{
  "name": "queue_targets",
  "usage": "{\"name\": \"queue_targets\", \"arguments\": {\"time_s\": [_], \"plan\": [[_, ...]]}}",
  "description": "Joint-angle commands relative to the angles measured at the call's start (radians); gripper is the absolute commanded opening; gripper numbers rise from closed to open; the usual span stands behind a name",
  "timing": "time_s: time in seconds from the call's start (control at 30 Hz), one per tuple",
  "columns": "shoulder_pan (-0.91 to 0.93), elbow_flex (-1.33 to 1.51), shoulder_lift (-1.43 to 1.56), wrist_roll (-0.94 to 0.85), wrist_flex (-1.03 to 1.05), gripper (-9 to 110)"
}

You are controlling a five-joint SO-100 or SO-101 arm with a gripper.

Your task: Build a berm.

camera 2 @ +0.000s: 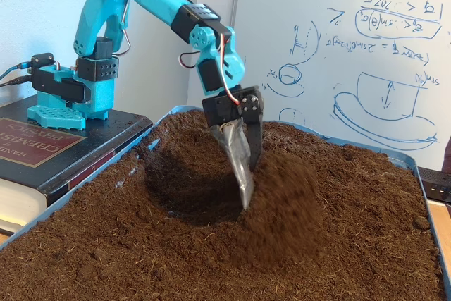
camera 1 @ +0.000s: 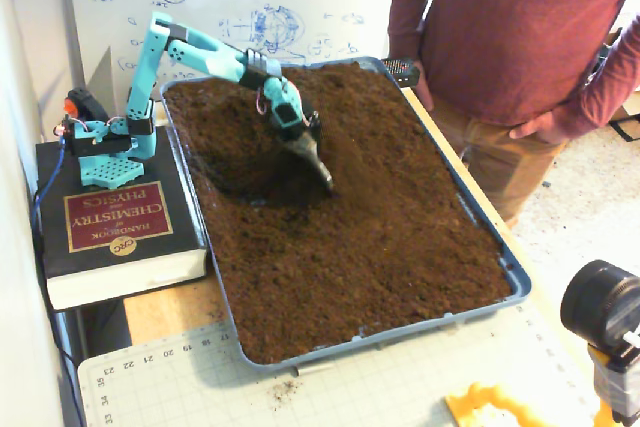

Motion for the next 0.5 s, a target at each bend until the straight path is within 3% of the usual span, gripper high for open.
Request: {"name": "queue_targets", "arguments": {"time_s": [0.0,0.2,0.47], "plan": [[-0.006,-0.098,0.166,0.011,-0.023,1],[-0.034,-0.097,0.221,0.034,-0.021,1],[-0.098,-0.149,0.256,0.417,-0.037,1]]}}
